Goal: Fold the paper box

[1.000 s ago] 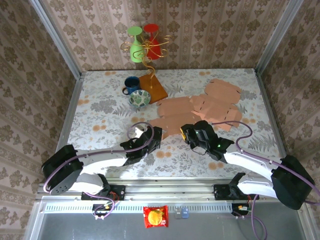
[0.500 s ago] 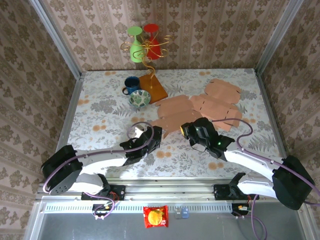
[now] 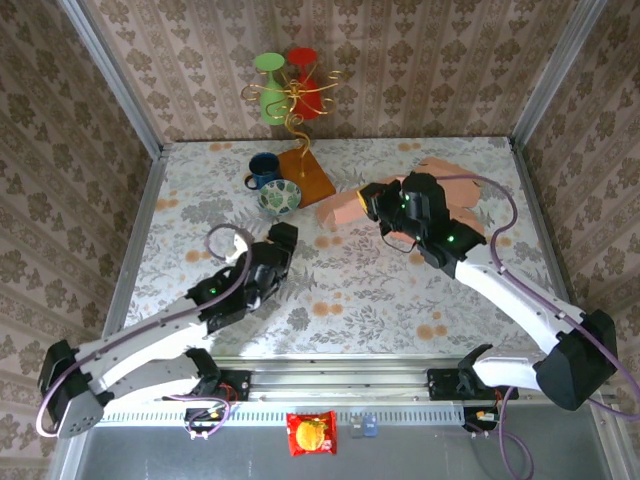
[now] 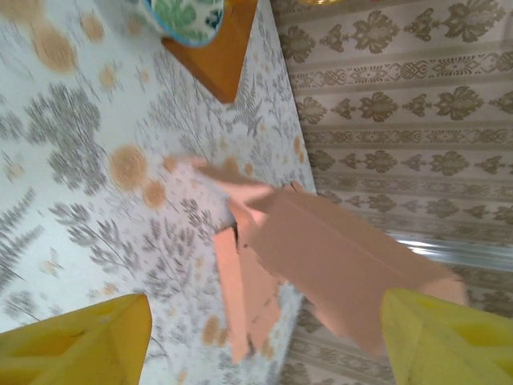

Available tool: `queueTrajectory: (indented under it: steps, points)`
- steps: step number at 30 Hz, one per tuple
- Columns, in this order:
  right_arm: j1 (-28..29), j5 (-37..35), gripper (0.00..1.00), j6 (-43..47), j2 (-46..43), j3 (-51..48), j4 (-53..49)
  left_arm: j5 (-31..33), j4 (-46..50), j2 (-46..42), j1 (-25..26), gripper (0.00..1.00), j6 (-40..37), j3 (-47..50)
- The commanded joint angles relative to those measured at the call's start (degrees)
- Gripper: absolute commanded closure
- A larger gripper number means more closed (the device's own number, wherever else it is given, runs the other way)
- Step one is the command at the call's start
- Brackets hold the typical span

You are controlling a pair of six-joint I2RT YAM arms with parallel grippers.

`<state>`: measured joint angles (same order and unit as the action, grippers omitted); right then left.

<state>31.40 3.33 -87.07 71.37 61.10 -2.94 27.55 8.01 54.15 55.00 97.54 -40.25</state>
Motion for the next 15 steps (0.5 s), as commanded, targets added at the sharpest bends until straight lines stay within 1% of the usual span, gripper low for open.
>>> queueTrajectory:
  steps: [1,3,4,6,9,11,13,15]
  points:
    - [0.2,0.8,1.00,3.6,-0.7,5.6,-9.0,1.8,11.2,-4.2,-2.5,0.24,-10.8,-5.0]
    - [0.3,-0.1,1.00,2.0,-2.3,7.0,-13.5,1.6,14.5,-6.1,-4.7,0.25,-13.8,-6.0]
    - [0.5,-0.7,1.00,1.0,-3.5,7.5,-15.7,1.0,15.7,-7.1,-6.0,0.26,-14.0,-6.0]
    - [1.4,-2.2,1.00,-0.1,-5.6,8.8,-21.2,-1.4,15.3,-9.0,-9.0,0.29,-14.7,-4.8]
    - [3.4,-4.9,1.00,-2.9,-8.6,10.9,-31.8,-6.6,16.6,-10.1,-14.0,0.31,-14.8,-4.1]
    - [4.9,-6.4,1.00,-5.9,-9.9,11.8,-37.2,-10.7,17.8,-9.8,-16.9,0.31,-16.6,-4.7]
    - [6.3,-7.5,1.00,-9.0,-10.4,11.4,-39.2,-14.3,19.6,-8.6,-19.1,0.32,-18.6,-5.8]
    - [6.5,-6.8,1.00,-10.0,-9.2,10.3,-36.4,-18.6,21.6,-6.4,-21.4,0.33,-21.3,-7.3]
